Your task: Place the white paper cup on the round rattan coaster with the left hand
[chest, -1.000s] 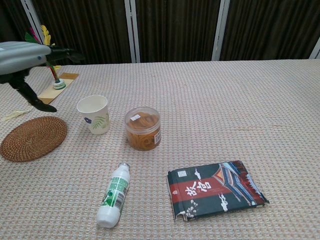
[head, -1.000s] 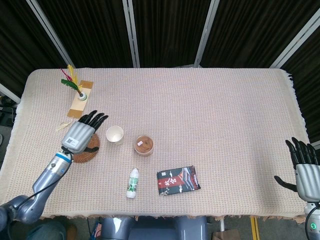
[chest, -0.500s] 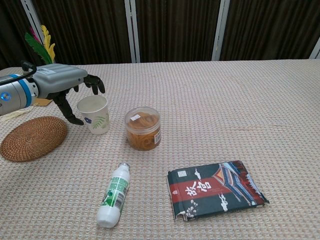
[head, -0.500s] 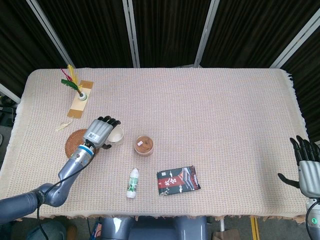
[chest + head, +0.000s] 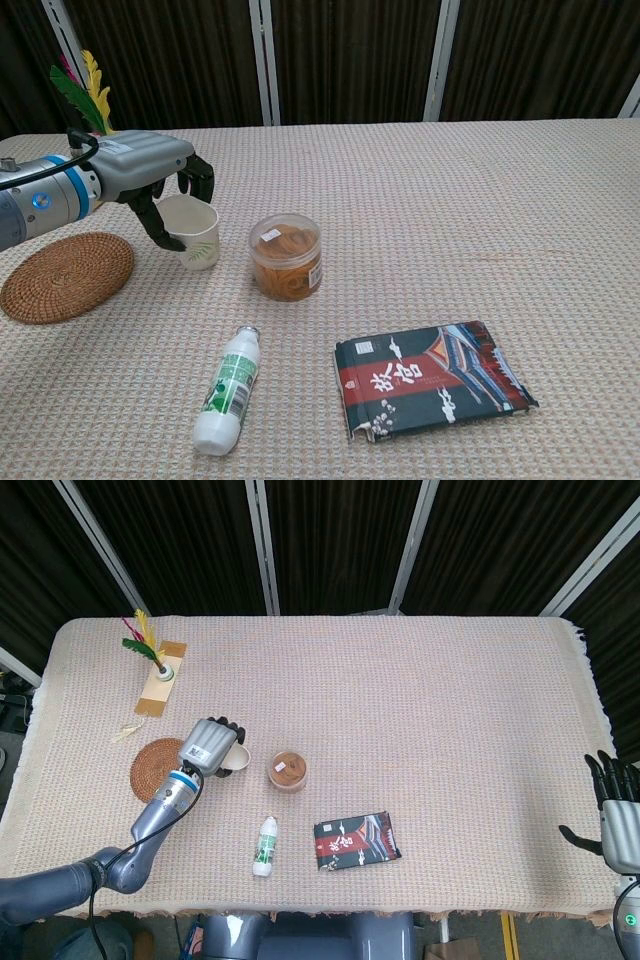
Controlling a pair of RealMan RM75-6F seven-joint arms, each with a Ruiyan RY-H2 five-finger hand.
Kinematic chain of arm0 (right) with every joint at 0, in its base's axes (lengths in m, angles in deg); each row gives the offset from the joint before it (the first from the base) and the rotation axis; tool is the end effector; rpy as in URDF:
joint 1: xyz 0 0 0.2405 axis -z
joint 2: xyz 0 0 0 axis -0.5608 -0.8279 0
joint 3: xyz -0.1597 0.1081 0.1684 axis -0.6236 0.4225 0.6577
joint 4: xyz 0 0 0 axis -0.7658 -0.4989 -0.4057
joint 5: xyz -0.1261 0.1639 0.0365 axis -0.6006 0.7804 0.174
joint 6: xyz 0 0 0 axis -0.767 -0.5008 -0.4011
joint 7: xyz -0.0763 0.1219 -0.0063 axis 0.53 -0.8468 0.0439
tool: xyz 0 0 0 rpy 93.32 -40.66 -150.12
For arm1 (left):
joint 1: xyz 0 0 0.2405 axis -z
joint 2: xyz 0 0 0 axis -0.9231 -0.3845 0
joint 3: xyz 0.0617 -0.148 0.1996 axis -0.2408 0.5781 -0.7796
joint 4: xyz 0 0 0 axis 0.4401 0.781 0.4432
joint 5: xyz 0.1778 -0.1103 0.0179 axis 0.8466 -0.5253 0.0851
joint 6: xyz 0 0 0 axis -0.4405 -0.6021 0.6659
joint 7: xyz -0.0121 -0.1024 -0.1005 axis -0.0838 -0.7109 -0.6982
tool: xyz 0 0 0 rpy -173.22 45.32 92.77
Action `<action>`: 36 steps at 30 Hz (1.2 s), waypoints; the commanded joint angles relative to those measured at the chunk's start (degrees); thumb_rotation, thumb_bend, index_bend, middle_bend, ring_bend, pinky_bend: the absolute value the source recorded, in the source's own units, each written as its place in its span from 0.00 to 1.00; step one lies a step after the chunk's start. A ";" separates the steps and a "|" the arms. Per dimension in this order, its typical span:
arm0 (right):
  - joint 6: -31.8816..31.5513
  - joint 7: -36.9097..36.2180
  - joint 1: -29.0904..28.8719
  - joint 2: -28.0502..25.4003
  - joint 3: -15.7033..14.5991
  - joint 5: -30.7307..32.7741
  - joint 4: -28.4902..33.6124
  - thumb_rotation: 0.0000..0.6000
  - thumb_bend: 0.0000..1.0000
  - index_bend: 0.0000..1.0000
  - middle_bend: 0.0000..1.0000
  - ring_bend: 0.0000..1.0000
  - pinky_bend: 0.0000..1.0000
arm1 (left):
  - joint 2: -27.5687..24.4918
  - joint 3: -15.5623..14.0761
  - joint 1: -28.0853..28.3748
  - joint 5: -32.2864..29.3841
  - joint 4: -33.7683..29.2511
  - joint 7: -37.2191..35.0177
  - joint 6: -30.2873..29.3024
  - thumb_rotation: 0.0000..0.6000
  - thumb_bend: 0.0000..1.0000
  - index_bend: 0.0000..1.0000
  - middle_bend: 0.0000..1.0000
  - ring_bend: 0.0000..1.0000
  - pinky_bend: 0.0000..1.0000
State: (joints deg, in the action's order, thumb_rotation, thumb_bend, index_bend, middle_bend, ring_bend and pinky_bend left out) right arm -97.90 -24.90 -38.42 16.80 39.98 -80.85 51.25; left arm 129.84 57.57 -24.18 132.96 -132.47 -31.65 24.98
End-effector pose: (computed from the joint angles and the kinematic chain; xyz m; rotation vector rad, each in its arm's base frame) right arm -0.3376 -0.1947 0.1771 1.2740 -0.8354 0.8326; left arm -0.1551 0.3653 -0.0208 -1.9209 -0.7196 -0.7677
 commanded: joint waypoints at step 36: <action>-2.00 0.83 0.59 -0.47 -1.74 -3.62 2.44 1.00 0.00 0.00 0.00 0.00 0.00 | -18.05 -5.46 -9.95 -2.64 -6.48 -15.16 -0.26 1.00 0.08 0.44 0.43 0.33 0.46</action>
State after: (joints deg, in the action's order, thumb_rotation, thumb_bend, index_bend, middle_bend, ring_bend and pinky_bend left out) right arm -99.92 -24.09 -37.82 16.33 38.23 -84.48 53.70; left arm 111.61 52.20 -34.15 130.24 -139.13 -46.63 24.80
